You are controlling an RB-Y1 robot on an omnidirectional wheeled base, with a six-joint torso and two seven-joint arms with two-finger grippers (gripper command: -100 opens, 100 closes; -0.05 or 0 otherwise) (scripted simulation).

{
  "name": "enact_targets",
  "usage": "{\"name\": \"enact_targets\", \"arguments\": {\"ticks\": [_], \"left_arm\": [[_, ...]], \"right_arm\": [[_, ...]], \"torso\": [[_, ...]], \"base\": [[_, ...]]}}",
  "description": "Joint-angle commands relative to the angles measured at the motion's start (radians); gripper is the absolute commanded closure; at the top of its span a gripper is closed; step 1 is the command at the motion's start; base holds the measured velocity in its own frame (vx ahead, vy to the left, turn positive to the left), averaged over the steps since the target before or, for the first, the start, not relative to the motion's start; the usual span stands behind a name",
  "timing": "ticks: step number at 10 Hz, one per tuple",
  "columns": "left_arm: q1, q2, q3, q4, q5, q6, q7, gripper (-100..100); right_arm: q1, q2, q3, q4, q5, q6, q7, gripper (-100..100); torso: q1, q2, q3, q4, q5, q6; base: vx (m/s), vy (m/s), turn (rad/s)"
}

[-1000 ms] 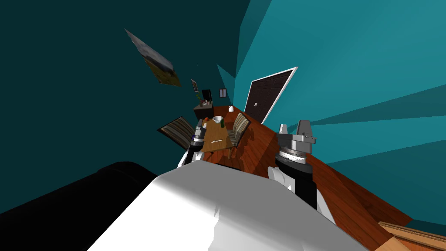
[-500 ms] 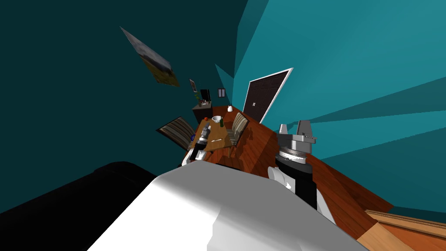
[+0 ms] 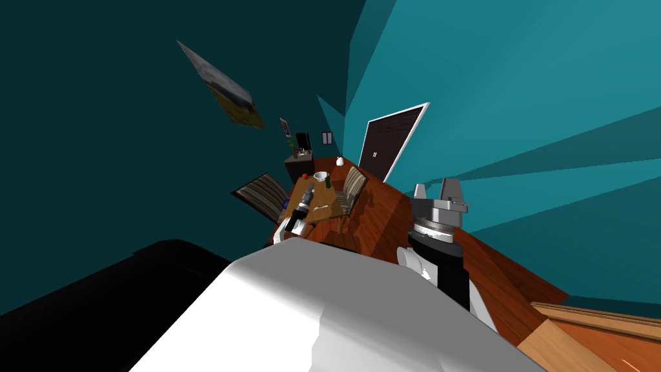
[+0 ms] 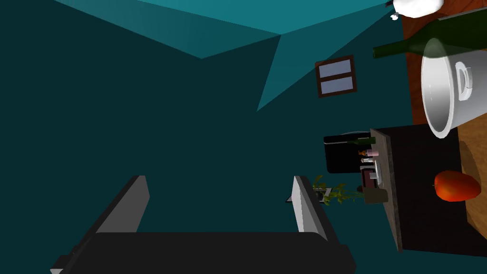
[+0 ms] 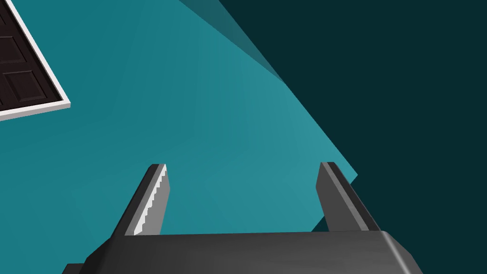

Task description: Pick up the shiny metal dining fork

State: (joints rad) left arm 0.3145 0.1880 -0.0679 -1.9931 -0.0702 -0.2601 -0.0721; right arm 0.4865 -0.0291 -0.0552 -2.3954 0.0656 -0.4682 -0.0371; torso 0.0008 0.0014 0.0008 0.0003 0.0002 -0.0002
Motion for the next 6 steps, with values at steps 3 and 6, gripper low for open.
{"name": "enact_targets", "arguments": {"ticks": [3,6], "left_arm": [[-0.068,0.016,-0.01,0.108,0.001,0.079,-0.009,-100],[-0.103,0.022,-0.012,0.182,0.002,0.119,-0.012,-100]], "right_arm": [[0.0,0.0,0.0,0.0,0.0,0.0,0.0,0],[0.0,0.0,0.0,0.0,0.0,0.0,0.0,0]], "torso": [[0.0,0.0,0.0,0.0,0.0,0.0],[0.0,0.0,0.0,0.0,0.0,0.0]], "base": [[-0.029,0.008,-0.037],[-0.024,0.006,-0.033]]}}
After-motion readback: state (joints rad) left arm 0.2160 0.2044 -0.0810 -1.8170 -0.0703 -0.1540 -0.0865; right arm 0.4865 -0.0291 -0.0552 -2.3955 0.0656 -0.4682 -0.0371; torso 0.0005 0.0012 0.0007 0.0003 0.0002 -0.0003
